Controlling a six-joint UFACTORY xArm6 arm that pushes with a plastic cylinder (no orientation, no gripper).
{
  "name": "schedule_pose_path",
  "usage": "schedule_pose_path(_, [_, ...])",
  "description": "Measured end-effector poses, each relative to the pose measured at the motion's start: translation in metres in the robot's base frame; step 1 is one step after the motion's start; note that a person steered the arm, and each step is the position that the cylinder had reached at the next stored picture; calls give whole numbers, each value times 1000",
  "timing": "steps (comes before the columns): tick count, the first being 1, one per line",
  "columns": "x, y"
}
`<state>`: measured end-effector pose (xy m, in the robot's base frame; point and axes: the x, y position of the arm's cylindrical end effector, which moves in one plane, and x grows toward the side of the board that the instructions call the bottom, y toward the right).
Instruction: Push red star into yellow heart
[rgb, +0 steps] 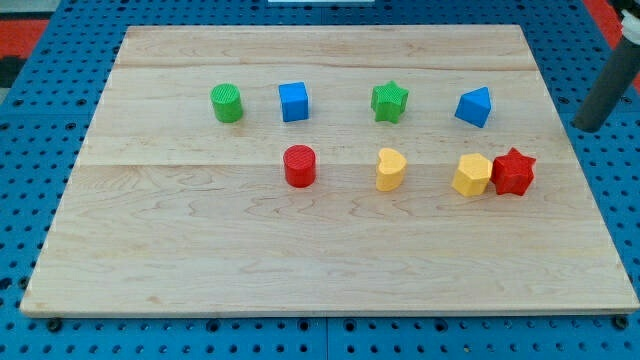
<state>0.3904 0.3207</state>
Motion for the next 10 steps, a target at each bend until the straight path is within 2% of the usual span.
schedule_pose_path(1, [4, 0])
schedule_pose_path(2, [26, -3])
schedule_pose_path(3, [76, -42])
schedule_pose_path(5, [72, -139])
schedule_pose_path(6, [72, -162])
schedule_pose_path(8, [72, -174])
schedule_pose_path(10, [105, -279])
